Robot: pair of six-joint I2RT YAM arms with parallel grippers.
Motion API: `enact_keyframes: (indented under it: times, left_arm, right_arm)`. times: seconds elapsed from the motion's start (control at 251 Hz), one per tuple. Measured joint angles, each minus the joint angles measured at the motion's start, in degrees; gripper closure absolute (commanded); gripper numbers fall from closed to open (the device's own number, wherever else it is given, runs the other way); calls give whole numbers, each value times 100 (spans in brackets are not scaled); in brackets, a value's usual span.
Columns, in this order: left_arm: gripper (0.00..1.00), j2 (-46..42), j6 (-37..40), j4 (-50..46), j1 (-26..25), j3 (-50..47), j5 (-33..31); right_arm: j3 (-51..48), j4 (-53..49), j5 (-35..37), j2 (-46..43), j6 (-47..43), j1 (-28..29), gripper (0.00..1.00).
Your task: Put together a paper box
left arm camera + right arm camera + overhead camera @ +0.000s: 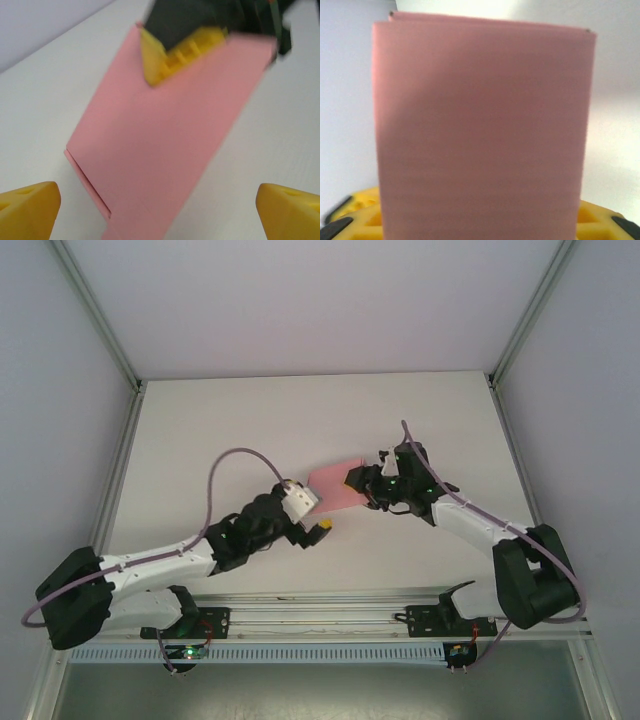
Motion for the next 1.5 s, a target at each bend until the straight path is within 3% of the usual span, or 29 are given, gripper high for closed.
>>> enact_keyframes:
  times: [0.243, 0.423, 0.551, 0.71, 0.822, 0.878, 1.046, 1.181, 1.313, 1.501]
  left_arm:
    - [5, 850, 1377, 162, -505, 164, -1377]
    - [23, 1202, 2050, 728, -601, 219, -2083]
    - [39, 1231, 2302, 1091, -625, 212, -2181]
    - [51, 1228, 2496, 1228, -671, 155, -2127]
    - [57, 1207, 2586, 1220, -673, 136, -2081]
    - [62, 1152, 2577, 1187, -673, 127, -2044]
    - [65, 826, 2310, 632, -658, 197, -1709]
    - [70, 699, 1797, -579, -444, 667, -1178]
    - [66, 708, 1510, -1773, -199, 1198, -664]
    - [71, 1176, 1364, -3547, 173, 2124, 348]
  right_arm:
    - [286, -533, -367, -256, 367, -92, 53]
    - [286, -765, -662, -352, 579, -92, 49]
    - [284, -909, -774, -407, 599, -94, 49]
    - [260, -881, -896, -422, 649, -131, 45]
    - [179, -815, -938, -422, 710, -131, 24]
    - [164, -833, -931, -424, 704, -133, 2]
    - [0, -911, -474, -920, 90, -223, 2]
    - [-229, -914, 782, -1987, -743, -282, 2]
    - [-664, -466, 1853, -2916, -1611, -337, 2]
    - [-846, 177, 1775, -3040, -2704, -350, 2]
